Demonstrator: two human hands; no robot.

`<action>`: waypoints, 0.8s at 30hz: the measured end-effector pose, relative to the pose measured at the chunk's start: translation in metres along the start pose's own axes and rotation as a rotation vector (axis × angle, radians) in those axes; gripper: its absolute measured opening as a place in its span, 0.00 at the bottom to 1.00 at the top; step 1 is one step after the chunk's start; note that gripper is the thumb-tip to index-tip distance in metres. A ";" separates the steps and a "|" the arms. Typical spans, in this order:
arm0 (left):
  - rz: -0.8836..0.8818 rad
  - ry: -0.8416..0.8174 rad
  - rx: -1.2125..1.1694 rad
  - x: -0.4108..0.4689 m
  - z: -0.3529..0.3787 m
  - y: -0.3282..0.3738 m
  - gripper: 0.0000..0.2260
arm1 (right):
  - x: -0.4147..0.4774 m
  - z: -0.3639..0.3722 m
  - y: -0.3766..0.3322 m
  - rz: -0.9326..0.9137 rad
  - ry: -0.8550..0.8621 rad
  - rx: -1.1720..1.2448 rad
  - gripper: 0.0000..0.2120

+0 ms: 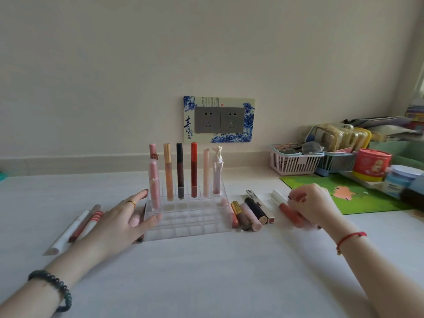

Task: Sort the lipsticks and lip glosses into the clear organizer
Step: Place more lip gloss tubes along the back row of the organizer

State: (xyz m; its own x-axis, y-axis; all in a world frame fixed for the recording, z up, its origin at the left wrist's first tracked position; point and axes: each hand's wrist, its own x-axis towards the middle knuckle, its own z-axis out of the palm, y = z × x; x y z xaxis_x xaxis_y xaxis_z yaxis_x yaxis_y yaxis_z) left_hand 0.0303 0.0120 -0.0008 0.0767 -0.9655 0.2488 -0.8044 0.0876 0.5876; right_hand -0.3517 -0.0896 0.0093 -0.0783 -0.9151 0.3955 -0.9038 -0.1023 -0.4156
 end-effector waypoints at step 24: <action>-0.087 -0.195 0.269 -0.009 0.004 0.010 0.53 | -0.009 -0.012 -0.024 0.046 0.214 0.488 0.08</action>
State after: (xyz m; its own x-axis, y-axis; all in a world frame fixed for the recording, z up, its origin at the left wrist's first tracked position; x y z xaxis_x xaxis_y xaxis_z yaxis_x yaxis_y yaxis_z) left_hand 0.0188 0.0207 0.0000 0.0586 -0.9975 0.0392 -0.9285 -0.0401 0.3692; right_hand -0.3342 -0.0741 0.0259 -0.2434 -0.8284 0.5045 -0.6004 -0.2799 -0.7491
